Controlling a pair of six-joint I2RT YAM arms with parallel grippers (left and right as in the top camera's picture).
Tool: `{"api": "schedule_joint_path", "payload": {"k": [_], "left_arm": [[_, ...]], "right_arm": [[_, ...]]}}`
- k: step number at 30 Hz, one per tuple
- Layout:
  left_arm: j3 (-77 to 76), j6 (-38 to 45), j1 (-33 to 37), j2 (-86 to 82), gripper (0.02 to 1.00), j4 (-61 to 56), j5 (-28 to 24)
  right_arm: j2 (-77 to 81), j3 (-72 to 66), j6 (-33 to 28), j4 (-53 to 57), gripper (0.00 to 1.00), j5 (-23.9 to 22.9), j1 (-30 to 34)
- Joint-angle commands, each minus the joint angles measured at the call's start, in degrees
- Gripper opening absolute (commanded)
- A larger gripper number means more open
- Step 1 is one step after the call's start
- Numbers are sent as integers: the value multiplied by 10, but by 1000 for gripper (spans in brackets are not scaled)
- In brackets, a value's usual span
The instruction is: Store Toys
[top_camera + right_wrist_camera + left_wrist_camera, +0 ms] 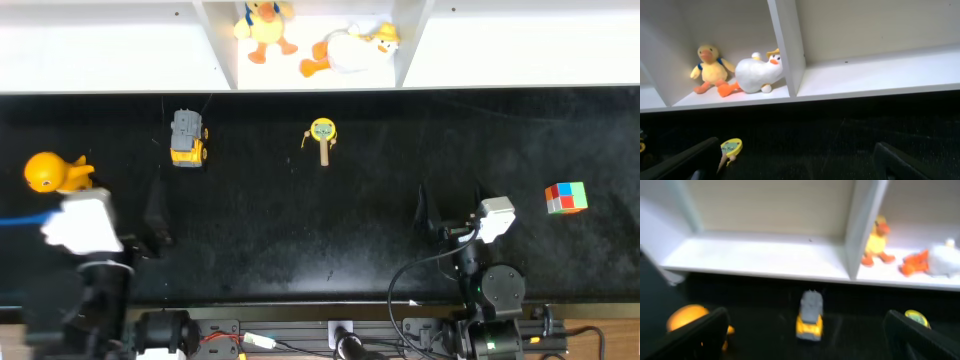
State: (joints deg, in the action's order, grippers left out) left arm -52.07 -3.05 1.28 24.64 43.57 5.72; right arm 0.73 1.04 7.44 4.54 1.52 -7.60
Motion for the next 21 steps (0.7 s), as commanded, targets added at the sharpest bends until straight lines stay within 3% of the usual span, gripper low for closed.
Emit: {"api": "schedule_joint_path", "payload": {"k": [1,3,5,11,18,21], "left_arm": [[-149,-29,7,120,991,75,156],[-204,-16,17,170,993,103,200],[-245,17,36,210,993,111,199],[-285,12,139,282,993,102,190],[-285,13,311,369,996,104,3],[-285,14,345,414,993,98,-8]], "right_arm": [[-5,-8,-3,-3,996,4,-3],[-5,-8,-3,-3,996,4,-3],[-5,-8,-3,-3,996,4,-3],[-5,-8,-3,-3,996,4,-3],[-5,-8,-3,-3,993,4,-3],[-5,-8,-3,-3,996,4,-3]]}}
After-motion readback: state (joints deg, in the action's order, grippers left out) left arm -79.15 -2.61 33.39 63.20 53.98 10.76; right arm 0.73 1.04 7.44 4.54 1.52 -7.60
